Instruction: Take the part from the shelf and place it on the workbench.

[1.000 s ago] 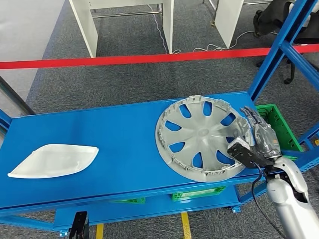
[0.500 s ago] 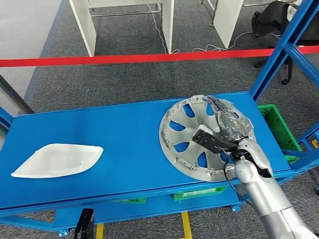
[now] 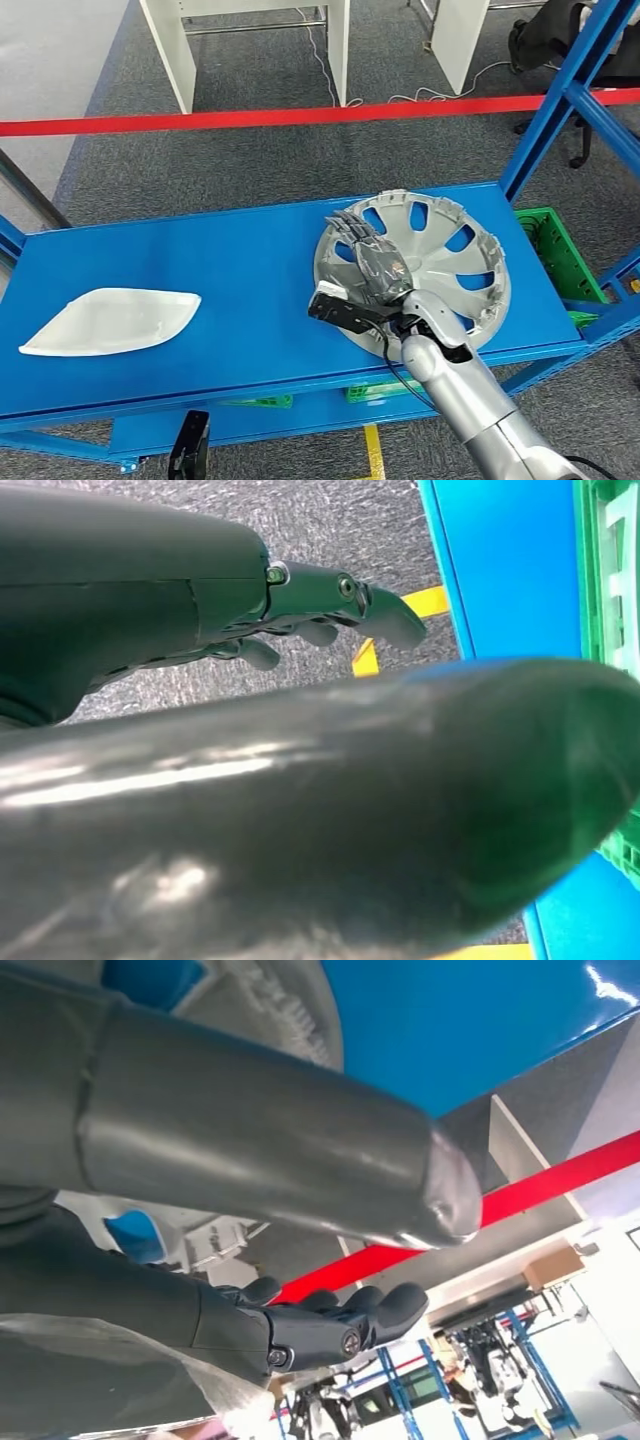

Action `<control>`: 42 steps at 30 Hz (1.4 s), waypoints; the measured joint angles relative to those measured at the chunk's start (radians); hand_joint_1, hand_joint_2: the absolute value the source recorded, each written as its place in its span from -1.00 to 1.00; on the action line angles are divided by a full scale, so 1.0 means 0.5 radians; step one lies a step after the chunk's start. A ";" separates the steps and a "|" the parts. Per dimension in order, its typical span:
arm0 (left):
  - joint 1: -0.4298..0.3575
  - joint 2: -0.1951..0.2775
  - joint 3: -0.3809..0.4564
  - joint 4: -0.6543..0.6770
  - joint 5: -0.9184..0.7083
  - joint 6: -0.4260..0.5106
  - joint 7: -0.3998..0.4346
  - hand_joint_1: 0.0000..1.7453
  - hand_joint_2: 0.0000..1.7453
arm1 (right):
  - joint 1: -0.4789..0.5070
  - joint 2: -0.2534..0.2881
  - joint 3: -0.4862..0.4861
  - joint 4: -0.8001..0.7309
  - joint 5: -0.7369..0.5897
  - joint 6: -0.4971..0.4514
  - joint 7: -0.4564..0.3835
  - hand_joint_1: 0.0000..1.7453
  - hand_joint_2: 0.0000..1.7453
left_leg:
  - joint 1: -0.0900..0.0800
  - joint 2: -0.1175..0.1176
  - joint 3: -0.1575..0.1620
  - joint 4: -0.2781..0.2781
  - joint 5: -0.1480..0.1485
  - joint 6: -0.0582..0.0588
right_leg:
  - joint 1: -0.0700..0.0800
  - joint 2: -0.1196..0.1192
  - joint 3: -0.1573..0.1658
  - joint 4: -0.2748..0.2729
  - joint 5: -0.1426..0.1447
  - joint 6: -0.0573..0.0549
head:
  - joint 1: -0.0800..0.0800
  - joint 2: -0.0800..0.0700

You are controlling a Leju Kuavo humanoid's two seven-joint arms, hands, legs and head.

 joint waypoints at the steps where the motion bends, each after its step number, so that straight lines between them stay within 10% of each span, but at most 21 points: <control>1: -0.001 -0.001 -0.001 0.000 -0.005 0.000 0.002 -1.00 -1.00 | -0.003 0.011 0.015 0.004 -0.012 0.004 -0.007 -1.00 -1.00 | 0.003 0.000 -0.019 0.049 -0.035 -0.012 | -0.005 0.000 0.002 -0.005 0.005 -0.012 | -0.004 0.000; 6: 0.001 -0.007 -0.005 0.000 -0.018 0.004 0.010 -1.00 -1.00 | 0.001 0.081 0.092 0.044 -0.021 -0.004 0.019 -1.00 -1.00 | 0.026 0.001 -0.233 0.536 -0.236 -0.053 | -0.007 0.002 0.005 -0.007 0.006 -0.035 | -0.011 0.000; 10: 0.002 -0.010 -0.005 0.000 -0.018 0.019 0.010 -1.00 -1.00 | 0.014 0.147 0.127 0.075 0.014 -0.093 0.078 -1.00 -1.00 | 0.036 0.000 -0.042 0.124 -0.013 -0.046 | -0.003 0.008 0.007 0.000 -0.001 -0.021 | -0.010 0.000; 16: 0.022 -0.029 -0.001 -0.001 0.002 0.051 -0.005 -1.00 -1.00 | 0.116 0.213 0.176 0.084 0.209 -0.330 0.240 -1.00 -1.00 | 0.034 0.000 0.020 -0.024 0.010 0.011 | 0.000 0.007 -0.030 0.046 -0.043 0.037 | -0.005 0.000; 21: 0.035 -0.041 0.006 -0.001 0.019 0.068 -0.022 -1.00 -1.00 | 0.234 0.216 0.193 0.079 0.357 -0.503 0.310 -1.00 -1.00 | 0.031 0.003 0.022 -0.029 0.010 0.040 | -0.001 0.006 -0.277 0.561 -0.253 0.052 | 0.002 0.000; 26: 0.051 -0.044 0.035 -0.001 0.030 0.075 -0.040 -1.00 -1.00 | 0.359 0.216 0.194 0.030 0.755 -0.663 0.501 -1.00 -1.00 | 0.023 -0.001 0.023 -0.015 0.000 0.023 | 0.006 -0.002 -0.023 0.059 -0.016 0.024 | 0.001 0.000; 31: 0.068 -0.045 0.063 -0.001 0.031 0.075 -0.050 -1.00 -1.00 | 0.468 0.216 0.177 -0.011 0.900 -0.688 0.581 -1.00 -1.00 | 0.023 0.001 0.011 0.022 -0.030 -0.025 | 0.003 0.005 0.014 -0.004 -0.009 -0.012 | -0.006 0.000; 36: 0.078 -0.042 0.077 -0.001 0.031 0.077 -0.054 -1.00 -1.00 | 0.506 0.216 0.168 -0.027 0.911 -0.692 0.586 -1.00 -1.00 | 0.036 0.001 -0.204 0.540 -0.278 -0.063 | -0.002 0.001 0.020 -0.010 -0.005 -0.034 | -0.021 0.000; 42: 0.079 -0.041 0.090 -0.002 0.033 0.079 -0.060 -1.00 -1.00 | 0.526 0.216 0.149 -0.047 0.959 -0.703 0.604 -1.00 -1.00 | 0.030 0.000 0.046 0.017 -0.017 -0.031 | 0.007 0.011 0.023 -0.003 -0.011 -0.014 | -0.019 0.000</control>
